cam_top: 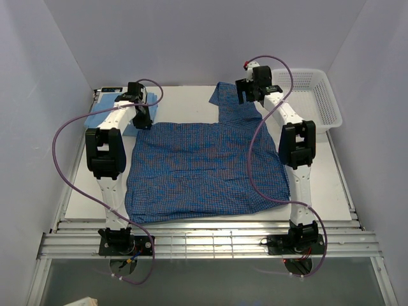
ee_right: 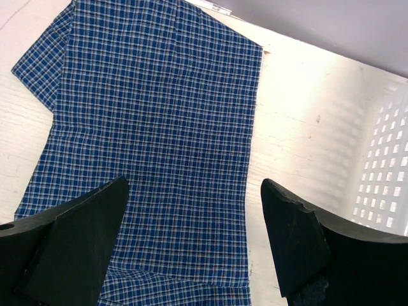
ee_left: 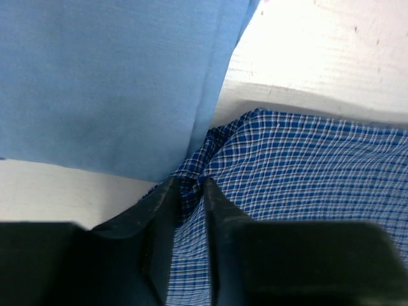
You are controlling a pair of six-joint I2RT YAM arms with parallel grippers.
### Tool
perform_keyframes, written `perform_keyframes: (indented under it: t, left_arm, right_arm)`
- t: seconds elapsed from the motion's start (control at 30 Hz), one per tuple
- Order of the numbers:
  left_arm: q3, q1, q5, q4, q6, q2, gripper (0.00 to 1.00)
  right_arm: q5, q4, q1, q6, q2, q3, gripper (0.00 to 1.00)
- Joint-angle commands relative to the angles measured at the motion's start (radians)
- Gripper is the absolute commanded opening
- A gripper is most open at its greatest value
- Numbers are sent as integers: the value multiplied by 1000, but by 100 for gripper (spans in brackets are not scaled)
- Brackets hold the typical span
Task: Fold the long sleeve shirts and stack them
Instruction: Fold the shirt
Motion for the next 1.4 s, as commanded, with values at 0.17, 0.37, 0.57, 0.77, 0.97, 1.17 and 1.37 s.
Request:
perform_keyframes:
  t: [0.17, 0.37, 0.57, 0.77, 0.97, 1.17, 1.37]
  left_arm:
    - [5, 3, 34, 10, 12, -67, 0]
    - [-8, 3, 153, 20, 35, -116, 0]
    - [-58, 3, 187, 27, 67, -174, 0]
    - [-113, 4, 213, 37, 72, -214, 0]
    - [-136, 3, 244, 48, 70, -232, 0]
    - [-153, 3, 253, 51, 72, -238, 0]
    - [-153, 3, 248, 53, 70, -252, 0]
  right_arm:
    - [-22, 62, -6, -10, 32, 46, 90]
    - [-26, 157, -6, 11, 87, 67, 90]
    - [-34, 182, -5, 89, 146, 115, 90]
    - [59, 18, -6, 215, 164, 127, 90]
    - [61, -89, -6, 307, 168, 98, 91]
    - [18, -119, -3, 300, 204, 130, 98]
    - [50, -143, 44, 221, 215, 133, 78]
